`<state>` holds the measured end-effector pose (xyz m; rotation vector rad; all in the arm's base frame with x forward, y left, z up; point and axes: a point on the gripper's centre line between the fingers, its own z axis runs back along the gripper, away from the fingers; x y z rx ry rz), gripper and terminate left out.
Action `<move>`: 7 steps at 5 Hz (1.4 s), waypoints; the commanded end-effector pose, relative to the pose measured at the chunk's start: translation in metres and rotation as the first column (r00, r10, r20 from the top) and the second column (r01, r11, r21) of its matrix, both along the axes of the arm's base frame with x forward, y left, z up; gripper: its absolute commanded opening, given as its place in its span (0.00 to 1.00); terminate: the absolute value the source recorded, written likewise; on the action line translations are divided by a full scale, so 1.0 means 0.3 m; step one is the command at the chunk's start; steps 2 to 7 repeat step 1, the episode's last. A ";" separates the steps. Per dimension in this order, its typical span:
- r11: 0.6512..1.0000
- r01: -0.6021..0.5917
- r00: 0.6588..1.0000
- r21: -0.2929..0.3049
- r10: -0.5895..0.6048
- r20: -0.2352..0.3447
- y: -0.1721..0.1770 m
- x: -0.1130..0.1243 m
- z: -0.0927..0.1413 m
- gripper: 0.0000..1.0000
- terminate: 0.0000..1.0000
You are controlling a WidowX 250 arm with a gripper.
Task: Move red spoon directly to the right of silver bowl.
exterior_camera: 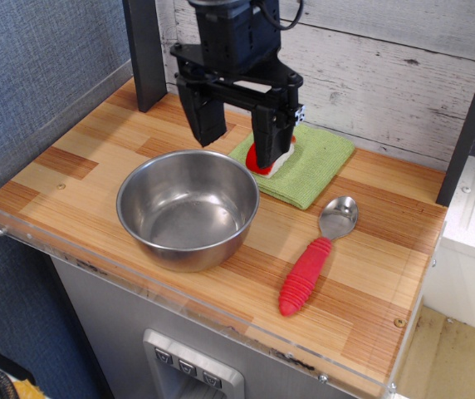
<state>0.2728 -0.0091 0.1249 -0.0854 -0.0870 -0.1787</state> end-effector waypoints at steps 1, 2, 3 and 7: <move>0.999 0.003 0.997 0.049 -0.007 0.073 0.019 -0.022 0.057 1.00 1.00; 0.999 0.003 0.997 0.049 -0.007 0.073 0.019 -0.022 0.057 1.00 1.00; 0.999 0.003 0.997 0.049 -0.007 0.073 0.019 -0.022 0.057 1.00 1.00; 0.999 0.003 0.997 0.049 -0.007 0.073 0.019 -0.022 0.057 1.00 1.00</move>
